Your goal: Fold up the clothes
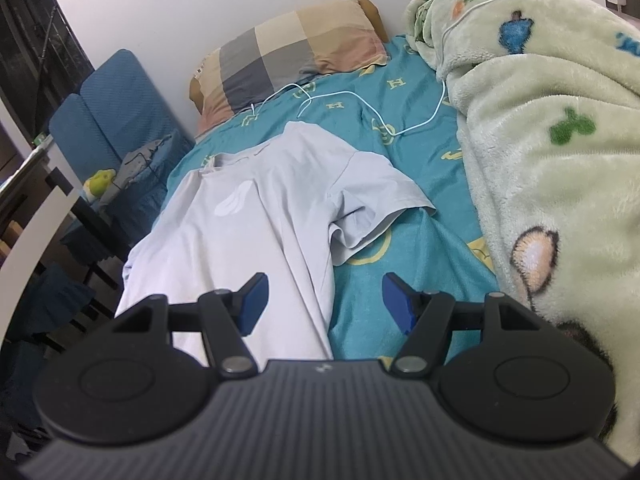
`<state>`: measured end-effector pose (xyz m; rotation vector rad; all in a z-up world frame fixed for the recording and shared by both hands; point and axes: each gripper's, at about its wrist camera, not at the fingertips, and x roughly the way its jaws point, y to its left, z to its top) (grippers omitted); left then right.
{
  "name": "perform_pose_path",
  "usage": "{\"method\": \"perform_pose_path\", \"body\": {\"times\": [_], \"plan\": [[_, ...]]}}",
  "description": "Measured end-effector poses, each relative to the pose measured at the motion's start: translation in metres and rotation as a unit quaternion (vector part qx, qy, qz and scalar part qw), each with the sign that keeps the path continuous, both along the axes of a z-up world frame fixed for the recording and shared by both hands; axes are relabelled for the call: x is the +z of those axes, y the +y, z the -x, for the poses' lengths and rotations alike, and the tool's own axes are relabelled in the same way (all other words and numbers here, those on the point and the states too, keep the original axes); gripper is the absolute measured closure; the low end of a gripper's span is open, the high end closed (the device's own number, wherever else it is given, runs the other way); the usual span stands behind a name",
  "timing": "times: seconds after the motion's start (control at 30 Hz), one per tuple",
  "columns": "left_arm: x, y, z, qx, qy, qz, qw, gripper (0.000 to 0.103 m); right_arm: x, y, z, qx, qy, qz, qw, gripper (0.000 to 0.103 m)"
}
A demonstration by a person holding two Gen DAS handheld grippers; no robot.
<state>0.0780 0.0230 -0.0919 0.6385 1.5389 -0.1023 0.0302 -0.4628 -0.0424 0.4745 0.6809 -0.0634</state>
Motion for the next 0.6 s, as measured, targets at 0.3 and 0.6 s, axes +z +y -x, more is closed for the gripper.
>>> {"method": "perform_pose_path", "body": {"times": [0.3,0.6], "plan": [[0.034,-0.02,0.008,0.029,-0.052,0.047,0.9971,0.074,-0.001,0.001,-0.001,0.0,0.004,0.001,1.0,0.037],[0.098,-0.067,0.049,0.002,-0.24,0.132,0.9616,0.039,-0.002,0.004,-0.001,0.003,0.006,0.006,1.0,0.037]]}}
